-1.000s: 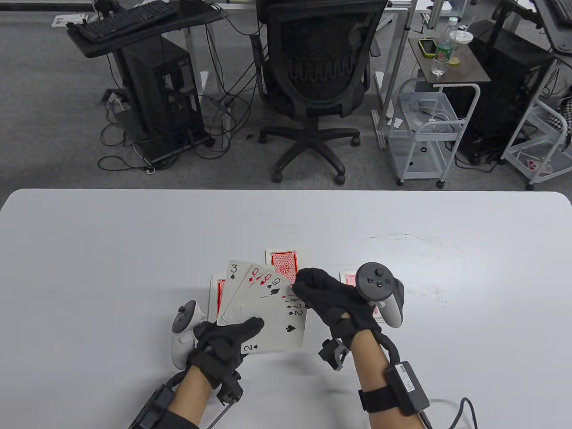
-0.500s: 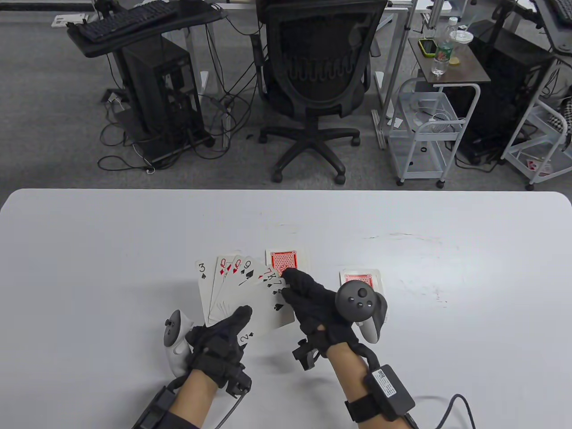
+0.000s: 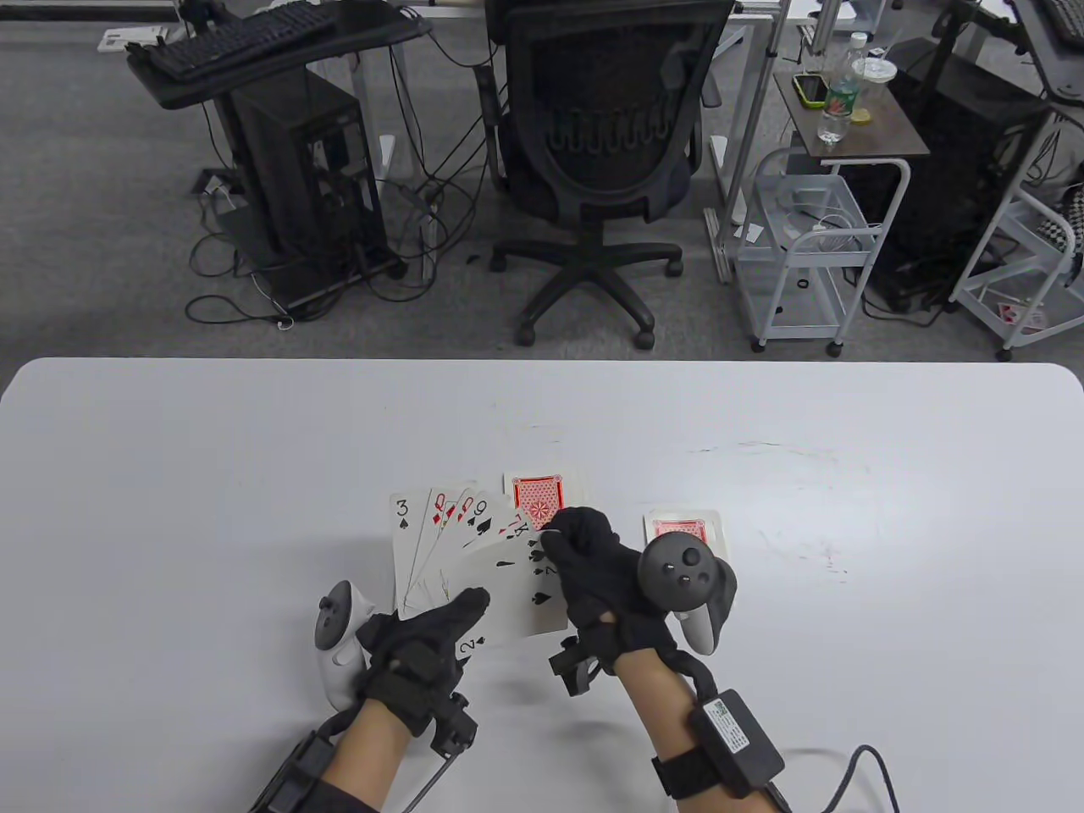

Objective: Four-player card dealing with fan arrangement

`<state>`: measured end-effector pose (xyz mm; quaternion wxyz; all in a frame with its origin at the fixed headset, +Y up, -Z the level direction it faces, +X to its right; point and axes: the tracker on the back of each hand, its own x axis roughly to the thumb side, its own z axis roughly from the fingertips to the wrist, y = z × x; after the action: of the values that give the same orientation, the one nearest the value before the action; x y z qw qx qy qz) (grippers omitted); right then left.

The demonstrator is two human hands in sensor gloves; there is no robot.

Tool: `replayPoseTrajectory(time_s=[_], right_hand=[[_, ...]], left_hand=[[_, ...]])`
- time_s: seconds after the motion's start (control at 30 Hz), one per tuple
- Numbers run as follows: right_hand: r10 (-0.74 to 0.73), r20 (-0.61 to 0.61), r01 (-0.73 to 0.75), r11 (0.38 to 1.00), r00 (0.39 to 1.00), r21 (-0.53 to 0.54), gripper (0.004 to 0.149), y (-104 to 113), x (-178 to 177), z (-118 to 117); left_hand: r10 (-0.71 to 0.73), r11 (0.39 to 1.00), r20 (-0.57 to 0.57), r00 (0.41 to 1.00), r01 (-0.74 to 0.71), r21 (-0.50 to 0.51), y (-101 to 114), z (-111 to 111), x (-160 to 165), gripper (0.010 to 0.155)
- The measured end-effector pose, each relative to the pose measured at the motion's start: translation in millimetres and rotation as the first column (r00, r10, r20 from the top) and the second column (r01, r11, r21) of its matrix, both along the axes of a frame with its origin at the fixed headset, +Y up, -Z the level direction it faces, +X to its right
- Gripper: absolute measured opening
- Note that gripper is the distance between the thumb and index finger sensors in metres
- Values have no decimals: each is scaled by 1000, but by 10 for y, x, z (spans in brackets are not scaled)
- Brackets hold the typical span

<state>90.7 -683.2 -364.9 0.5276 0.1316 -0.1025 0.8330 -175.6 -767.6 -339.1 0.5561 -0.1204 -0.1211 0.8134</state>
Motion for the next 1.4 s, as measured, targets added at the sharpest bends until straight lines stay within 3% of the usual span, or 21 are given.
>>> replayPoseTrajectory(time_s=[0.1, 0.2, 0.3, 0.5, 0.8, 0.87, 1.17, 1.4], right_hand=[[-70, -5, 69, 997, 998, -45, 43, 8, 131, -59], [-66, 61, 65, 998, 996, 16, 43, 93, 316, -93], [-96, 44, 91, 991, 994, 102, 42, 218, 495, -107], [-146, -67, 158, 957, 987, 244, 41, 460, 580, -63], [-91, -48, 102, 933, 995, 345, 41, 634, 596, 20], [-62, -37, 71, 933, 997, 352, 40, 634, 585, 17], [101, -252, -44, 974, 963, 223, 37, 440, 138, -21], [102, -266, -55, 982, 958, 181, 41, 300, -41, -19]], left_hand=[[-5, 1000, 33, 999, 5, 2, 12, -14, 14, 60], [-59, 998, 97, 994, 60, -3, 3, -15, 54, 60], [-134, 991, 165, 977, 135, 2, 17, -23, 106, 60], [-333, 941, 311, 890, 334, 51, 5, -8, 266, 60], [-484, 868, 405, 776, 483, 113, -17, 19, 398, 60], [-486, 867, 406, 774, 485, 115, -14, 18, 401, 60], [-410, 907, 363, 837, 416, 66, 13, -11, 280, 59], [-333, 939, 341, 879, 343, 30, 3, -33, 209, 59]])
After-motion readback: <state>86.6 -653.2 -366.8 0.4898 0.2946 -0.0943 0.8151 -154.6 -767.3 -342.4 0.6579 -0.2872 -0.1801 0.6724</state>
